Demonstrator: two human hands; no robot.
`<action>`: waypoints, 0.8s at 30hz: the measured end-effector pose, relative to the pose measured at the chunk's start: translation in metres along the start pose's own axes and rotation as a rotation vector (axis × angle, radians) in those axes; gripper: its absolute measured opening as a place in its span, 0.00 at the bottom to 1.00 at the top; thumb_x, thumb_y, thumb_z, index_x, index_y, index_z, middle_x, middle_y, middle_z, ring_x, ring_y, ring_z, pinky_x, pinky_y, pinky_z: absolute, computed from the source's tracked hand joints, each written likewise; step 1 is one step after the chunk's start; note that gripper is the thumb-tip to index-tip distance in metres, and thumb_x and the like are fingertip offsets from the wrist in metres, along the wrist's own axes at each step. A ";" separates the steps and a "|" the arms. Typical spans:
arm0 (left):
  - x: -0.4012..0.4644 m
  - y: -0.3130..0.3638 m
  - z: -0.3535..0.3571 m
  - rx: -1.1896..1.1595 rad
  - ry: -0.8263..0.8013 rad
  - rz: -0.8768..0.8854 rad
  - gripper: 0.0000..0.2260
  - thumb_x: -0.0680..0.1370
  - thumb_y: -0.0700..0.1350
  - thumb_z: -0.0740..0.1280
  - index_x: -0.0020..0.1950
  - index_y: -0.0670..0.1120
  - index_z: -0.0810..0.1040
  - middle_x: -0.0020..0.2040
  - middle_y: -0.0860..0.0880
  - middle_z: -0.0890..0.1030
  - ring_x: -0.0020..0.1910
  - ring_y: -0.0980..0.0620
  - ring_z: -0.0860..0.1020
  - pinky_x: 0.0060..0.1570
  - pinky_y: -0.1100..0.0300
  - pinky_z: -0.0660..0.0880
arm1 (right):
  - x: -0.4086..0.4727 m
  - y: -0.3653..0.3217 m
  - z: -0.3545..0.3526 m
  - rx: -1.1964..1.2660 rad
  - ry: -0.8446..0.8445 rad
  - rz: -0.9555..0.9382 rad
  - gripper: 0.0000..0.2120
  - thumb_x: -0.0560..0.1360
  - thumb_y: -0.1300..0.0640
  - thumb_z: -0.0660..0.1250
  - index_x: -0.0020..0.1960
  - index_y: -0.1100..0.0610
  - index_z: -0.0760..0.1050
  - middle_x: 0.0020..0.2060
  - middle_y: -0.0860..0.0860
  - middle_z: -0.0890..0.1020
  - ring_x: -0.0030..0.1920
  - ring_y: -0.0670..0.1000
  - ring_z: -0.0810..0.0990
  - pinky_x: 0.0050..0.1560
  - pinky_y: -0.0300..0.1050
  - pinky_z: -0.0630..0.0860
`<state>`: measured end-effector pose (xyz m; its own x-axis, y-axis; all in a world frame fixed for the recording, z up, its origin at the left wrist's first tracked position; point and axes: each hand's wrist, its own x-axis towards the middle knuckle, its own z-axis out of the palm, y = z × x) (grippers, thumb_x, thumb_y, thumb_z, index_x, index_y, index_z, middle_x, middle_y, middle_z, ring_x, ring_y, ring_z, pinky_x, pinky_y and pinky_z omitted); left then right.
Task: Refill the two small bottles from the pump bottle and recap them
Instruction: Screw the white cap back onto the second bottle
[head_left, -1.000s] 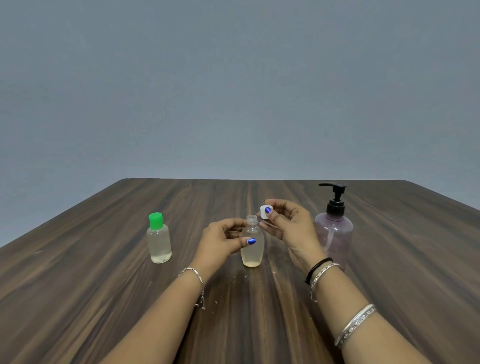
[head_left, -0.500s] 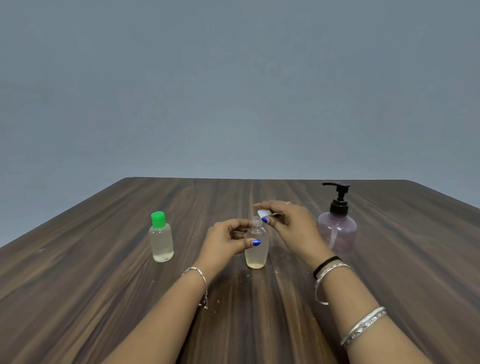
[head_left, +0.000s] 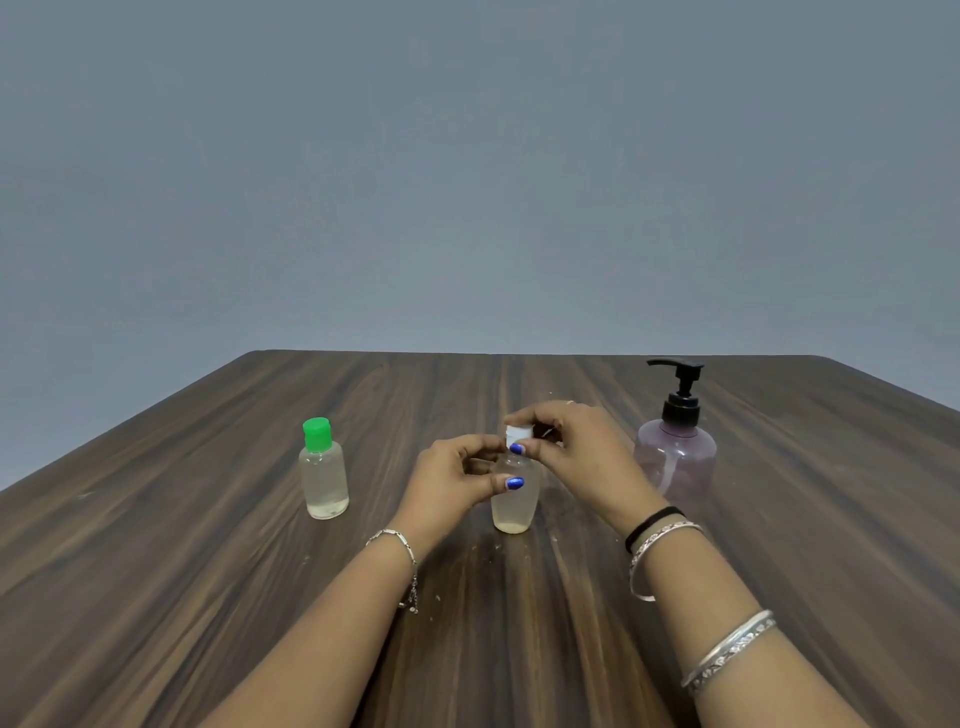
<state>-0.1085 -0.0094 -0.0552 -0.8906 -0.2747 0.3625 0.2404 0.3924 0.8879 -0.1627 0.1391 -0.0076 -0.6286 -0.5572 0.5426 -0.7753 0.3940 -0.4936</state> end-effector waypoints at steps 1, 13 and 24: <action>0.000 0.000 0.000 0.006 0.003 0.000 0.17 0.67 0.37 0.75 0.54 0.46 0.80 0.46 0.47 0.83 0.47 0.52 0.81 0.51 0.53 0.79 | 0.000 -0.001 0.002 -0.023 0.022 0.024 0.10 0.73 0.59 0.70 0.54 0.55 0.80 0.46 0.49 0.82 0.43 0.43 0.74 0.37 0.23 0.67; 0.000 -0.002 -0.001 -0.051 0.009 -0.039 0.18 0.68 0.37 0.74 0.57 0.44 0.79 0.47 0.47 0.84 0.47 0.54 0.82 0.48 0.55 0.80 | 0.009 0.011 -0.005 0.596 -0.198 0.066 0.15 0.77 0.70 0.61 0.51 0.53 0.79 0.49 0.44 0.82 0.52 0.37 0.79 0.54 0.30 0.75; 0.002 -0.003 -0.001 -0.058 0.018 -0.039 0.16 0.68 0.36 0.74 0.54 0.47 0.80 0.44 0.50 0.83 0.44 0.57 0.81 0.46 0.58 0.80 | 0.008 0.017 0.014 0.717 -0.035 0.132 0.08 0.76 0.67 0.64 0.48 0.59 0.80 0.48 0.50 0.82 0.52 0.42 0.80 0.56 0.35 0.75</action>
<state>-0.1107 -0.0120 -0.0565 -0.8930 -0.3047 0.3314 0.2276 0.3295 0.9163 -0.1800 0.1306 -0.0212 -0.7025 -0.5658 0.4318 -0.4553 -0.1091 -0.8836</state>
